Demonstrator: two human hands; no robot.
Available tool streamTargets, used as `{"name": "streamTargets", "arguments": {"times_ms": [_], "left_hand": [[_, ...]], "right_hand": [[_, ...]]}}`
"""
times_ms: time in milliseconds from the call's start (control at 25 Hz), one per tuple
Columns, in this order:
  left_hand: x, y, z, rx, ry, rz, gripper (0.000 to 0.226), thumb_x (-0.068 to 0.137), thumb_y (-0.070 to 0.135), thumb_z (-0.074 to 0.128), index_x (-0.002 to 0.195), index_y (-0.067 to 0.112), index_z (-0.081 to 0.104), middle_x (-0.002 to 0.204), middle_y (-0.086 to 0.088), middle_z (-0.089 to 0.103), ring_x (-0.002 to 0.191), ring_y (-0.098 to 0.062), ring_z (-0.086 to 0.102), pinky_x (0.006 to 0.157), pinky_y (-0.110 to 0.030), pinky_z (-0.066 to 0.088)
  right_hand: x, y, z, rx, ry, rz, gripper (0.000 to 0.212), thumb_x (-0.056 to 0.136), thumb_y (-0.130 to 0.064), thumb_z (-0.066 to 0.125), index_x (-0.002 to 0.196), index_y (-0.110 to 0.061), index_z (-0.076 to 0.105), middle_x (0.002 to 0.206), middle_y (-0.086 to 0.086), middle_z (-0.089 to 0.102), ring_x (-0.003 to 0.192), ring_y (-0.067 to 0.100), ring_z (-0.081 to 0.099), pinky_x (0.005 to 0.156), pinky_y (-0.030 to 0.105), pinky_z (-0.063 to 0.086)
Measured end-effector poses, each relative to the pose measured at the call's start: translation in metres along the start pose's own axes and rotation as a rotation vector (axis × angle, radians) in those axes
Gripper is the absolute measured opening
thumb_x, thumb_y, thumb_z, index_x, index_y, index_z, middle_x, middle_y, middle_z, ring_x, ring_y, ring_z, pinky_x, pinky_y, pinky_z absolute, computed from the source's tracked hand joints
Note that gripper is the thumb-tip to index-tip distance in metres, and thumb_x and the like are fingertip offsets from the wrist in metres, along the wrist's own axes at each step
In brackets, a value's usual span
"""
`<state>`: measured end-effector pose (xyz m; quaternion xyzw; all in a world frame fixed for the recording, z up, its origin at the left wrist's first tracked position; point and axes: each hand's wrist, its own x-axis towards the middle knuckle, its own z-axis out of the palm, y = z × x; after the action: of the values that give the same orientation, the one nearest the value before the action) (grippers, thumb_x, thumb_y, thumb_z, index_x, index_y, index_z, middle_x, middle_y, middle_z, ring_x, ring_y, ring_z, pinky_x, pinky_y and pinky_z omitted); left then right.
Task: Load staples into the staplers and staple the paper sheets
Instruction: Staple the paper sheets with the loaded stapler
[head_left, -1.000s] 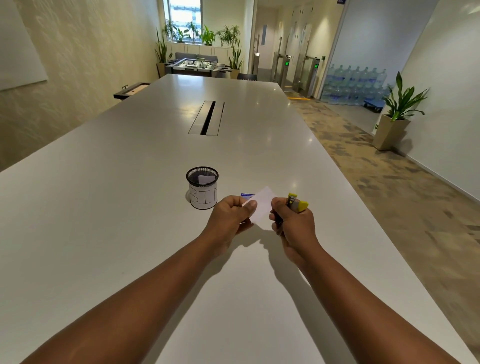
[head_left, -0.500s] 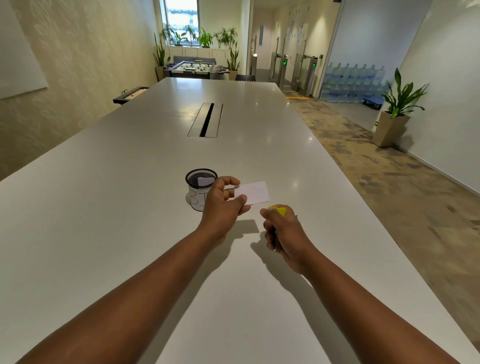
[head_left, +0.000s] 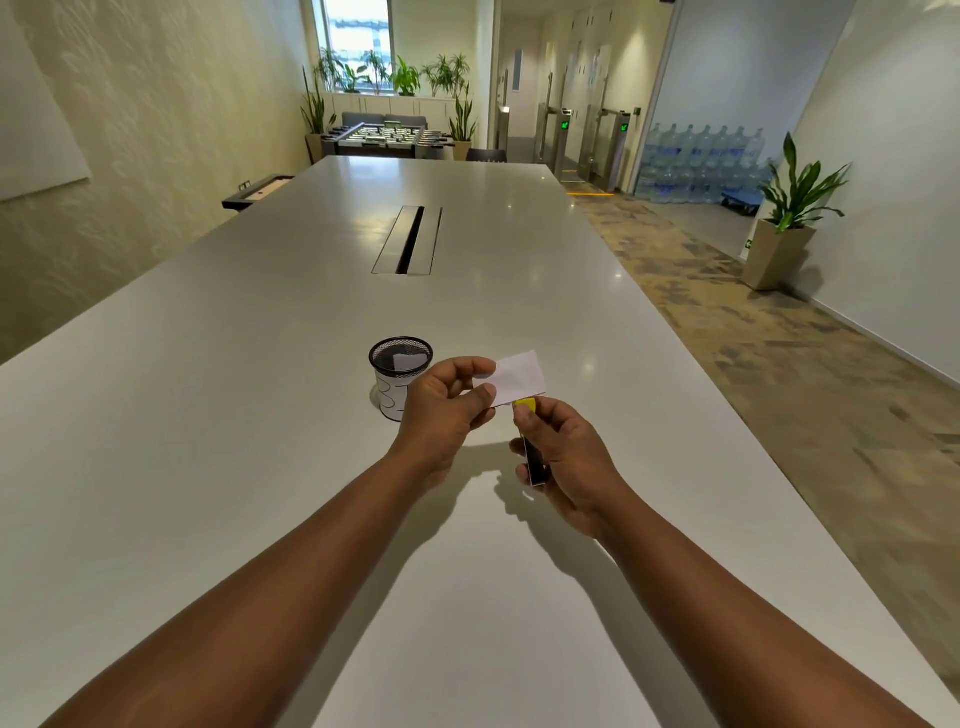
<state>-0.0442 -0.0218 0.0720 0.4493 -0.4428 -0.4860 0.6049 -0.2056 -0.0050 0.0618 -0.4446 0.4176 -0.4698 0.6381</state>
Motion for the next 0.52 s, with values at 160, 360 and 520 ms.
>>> {"name": "streamTargets", "arguments": {"times_ms": [160, 360, 520], "left_hand": [[-0.003, 0.0013, -0.0009, 0.025, -0.029, 0.01, 0.024, 0.091, -0.002, 0.067, 0.101, 0.02, 0.072, 0.089, -0.007, 0.06, 0.087, -0.017, 0.066, 0.076, -0.026, 0.058], [-0.004, 0.0016, -0.0033, 0.073, -0.058, 0.014, 0.028, 0.088, -0.004, 0.069, 0.099, 0.021, 0.073, 0.099, -0.004, 0.071, 0.09, -0.019, 0.066, 0.084, -0.035, 0.06], [-0.0066, 0.0008, -0.0032, 0.142, -0.088, 0.007, 0.027, 0.084, 0.001, 0.077, 0.1, 0.023, 0.076, 0.089, 0.012, 0.075, 0.087, -0.016, 0.064, 0.097, -0.046, 0.055]], "right_hand": [[0.0031, -0.0013, 0.0007, 0.107, 0.003, 0.016, 0.026, 0.078, -0.035, 0.084, 0.098, -0.023, 0.072, 0.088, -0.003, 0.07, 0.087, 0.02, 0.066, 0.06, 0.032, 0.052], [0.0026, -0.0046, 0.004, 0.159, 0.003, 0.012, 0.019, 0.087, -0.027, 0.079, 0.101, -0.017, 0.072, 0.082, -0.001, 0.071, 0.082, 0.017, 0.067, 0.062, 0.033, 0.051], [0.0025, -0.0062, 0.0079, 0.149, -0.005, -0.002, 0.036, 0.089, -0.025, 0.077, 0.119, -0.009, 0.069, 0.087, 0.002, 0.071, 0.083, 0.018, 0.065, 0.062, 0.033, 0.051]]}}
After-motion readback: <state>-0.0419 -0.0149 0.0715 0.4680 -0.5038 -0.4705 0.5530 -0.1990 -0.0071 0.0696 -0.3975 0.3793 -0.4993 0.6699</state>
